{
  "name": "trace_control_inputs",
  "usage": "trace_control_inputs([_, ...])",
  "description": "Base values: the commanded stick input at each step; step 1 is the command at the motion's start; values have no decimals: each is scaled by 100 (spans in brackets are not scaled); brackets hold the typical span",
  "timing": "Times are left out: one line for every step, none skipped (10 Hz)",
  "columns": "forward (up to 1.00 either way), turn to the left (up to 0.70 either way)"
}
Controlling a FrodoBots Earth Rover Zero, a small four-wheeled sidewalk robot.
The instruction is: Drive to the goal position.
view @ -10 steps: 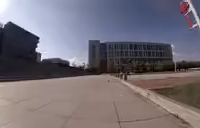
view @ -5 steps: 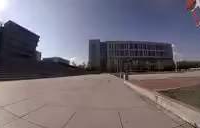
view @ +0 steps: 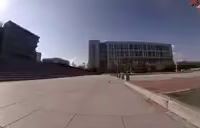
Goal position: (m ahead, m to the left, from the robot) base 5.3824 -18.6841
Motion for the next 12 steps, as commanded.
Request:
trace_control_inputs([70,0])
trace_control_inputs([70,0])
trace_control_inputs([70,0])
trace_control_inputs([70,0])
trace_control_inputs([70,0])
trace_control_inputs([70,0])
trace_control_inputs([70,0])
trace_control_inputs([70,0])
trace_control_inputs([70,0])
trace_control_inputs([70,0])
trace_control_inputs([70,0])
trace_control_inputs([70,0])
